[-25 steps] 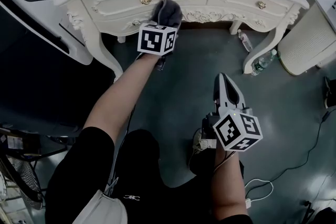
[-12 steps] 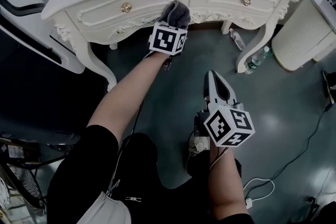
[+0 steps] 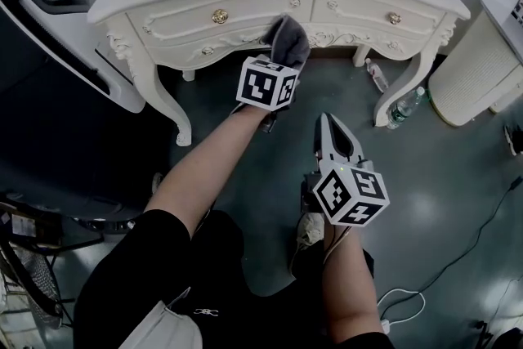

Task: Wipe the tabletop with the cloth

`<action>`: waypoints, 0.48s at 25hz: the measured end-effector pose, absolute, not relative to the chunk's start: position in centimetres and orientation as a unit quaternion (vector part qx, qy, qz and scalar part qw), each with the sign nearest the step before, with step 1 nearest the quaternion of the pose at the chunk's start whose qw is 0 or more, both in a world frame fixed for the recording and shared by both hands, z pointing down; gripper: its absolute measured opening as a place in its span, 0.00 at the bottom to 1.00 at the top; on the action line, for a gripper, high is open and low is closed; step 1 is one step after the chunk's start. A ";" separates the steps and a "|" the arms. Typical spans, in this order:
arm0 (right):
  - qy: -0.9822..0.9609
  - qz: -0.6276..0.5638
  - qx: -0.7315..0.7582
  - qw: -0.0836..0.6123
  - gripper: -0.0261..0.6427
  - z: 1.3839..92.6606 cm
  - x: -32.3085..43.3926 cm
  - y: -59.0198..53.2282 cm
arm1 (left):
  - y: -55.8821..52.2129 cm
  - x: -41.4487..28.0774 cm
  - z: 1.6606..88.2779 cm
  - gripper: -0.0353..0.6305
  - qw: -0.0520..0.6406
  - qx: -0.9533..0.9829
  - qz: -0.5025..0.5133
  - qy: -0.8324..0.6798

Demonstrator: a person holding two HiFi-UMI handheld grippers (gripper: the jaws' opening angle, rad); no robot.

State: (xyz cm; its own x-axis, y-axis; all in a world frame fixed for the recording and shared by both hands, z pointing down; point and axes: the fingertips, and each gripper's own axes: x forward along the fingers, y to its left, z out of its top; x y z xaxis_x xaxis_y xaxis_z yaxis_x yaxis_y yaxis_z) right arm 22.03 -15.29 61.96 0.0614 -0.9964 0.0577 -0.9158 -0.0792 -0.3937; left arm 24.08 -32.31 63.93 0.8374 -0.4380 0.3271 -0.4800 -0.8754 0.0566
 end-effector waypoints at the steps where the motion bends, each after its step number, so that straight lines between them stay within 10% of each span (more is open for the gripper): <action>1: 0.665 -0.157 -0.720 0.124 0.05 62.0 21.9 -15.5 | -31.5 23.2 63.8 0.19 0.069 0.957 0.145 -0.241; 12: 0.697 -0.110 -0.700 0.112 0.05 61.0 17.6 -18.0 | -25.4 11.4 62.8 0.19 0.034 0.947 0.126 -0.293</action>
